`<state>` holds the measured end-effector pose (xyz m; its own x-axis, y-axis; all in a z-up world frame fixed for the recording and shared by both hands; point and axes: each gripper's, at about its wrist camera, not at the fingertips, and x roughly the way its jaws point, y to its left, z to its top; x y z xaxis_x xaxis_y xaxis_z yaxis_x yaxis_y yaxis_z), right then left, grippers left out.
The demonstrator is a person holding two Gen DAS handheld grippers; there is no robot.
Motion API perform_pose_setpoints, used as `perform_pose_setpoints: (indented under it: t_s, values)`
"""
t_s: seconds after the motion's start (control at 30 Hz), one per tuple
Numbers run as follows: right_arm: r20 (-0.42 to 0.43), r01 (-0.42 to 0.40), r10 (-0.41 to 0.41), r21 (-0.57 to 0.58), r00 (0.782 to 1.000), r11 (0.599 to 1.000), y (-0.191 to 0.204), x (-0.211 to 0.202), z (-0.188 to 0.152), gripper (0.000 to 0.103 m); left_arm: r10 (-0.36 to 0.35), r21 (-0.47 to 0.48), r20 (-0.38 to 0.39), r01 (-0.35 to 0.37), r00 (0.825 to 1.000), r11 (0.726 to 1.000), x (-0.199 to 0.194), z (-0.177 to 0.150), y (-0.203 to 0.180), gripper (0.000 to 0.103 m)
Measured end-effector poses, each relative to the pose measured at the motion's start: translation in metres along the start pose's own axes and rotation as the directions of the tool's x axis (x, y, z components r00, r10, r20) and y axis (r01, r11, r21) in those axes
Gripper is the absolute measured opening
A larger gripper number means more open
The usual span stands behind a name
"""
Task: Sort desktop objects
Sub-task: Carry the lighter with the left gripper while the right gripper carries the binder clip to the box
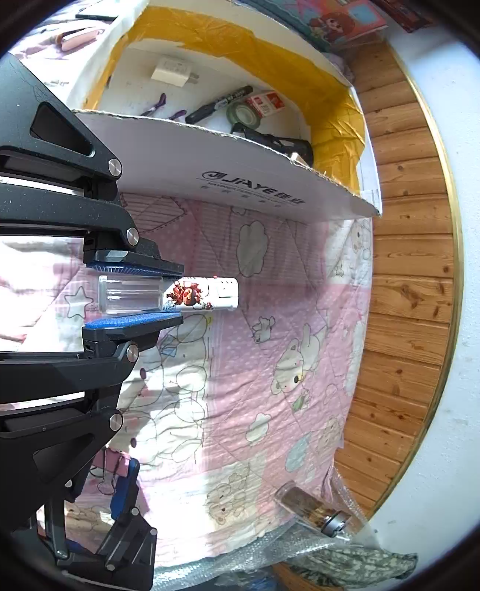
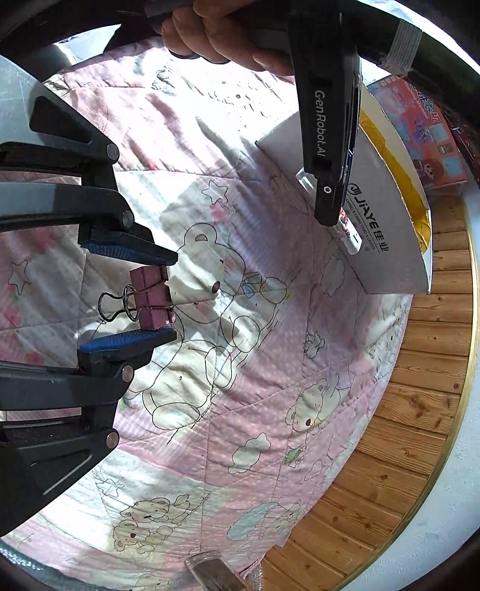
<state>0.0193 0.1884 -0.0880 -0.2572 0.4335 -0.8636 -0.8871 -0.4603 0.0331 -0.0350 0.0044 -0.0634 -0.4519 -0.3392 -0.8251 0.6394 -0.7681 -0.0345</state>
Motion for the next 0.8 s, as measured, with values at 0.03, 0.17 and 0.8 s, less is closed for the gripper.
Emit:
perform_pose_setpoints:
  t_s: [0.03,0.17,0.8]
  values:
    - [0.005,0.002,-0.002,-0.007,1.000,1.000,0.005,-0.002,0.000,0.035,0.002,-0.003,0.000,-0.002,1.000,1.000,-0.003,-0.003,0.001,0.019]
    - [0.019,0.002,-0.002,-0.029,1.000,1.000,0.024,-0.010,0.002,0.035,0.002,-0.007,0.001,-0.002,1.000,1.000,-0.017,-0.012,0.008,0.019]
    - [0.062,-0.045,0.045,0.001,0.997,0.999,0.090,-0.033,0.007,0.035,-0.032,-0.072,0.035,0.035,0.999,0.997,-0.070,-0.038,0.056,0.019]
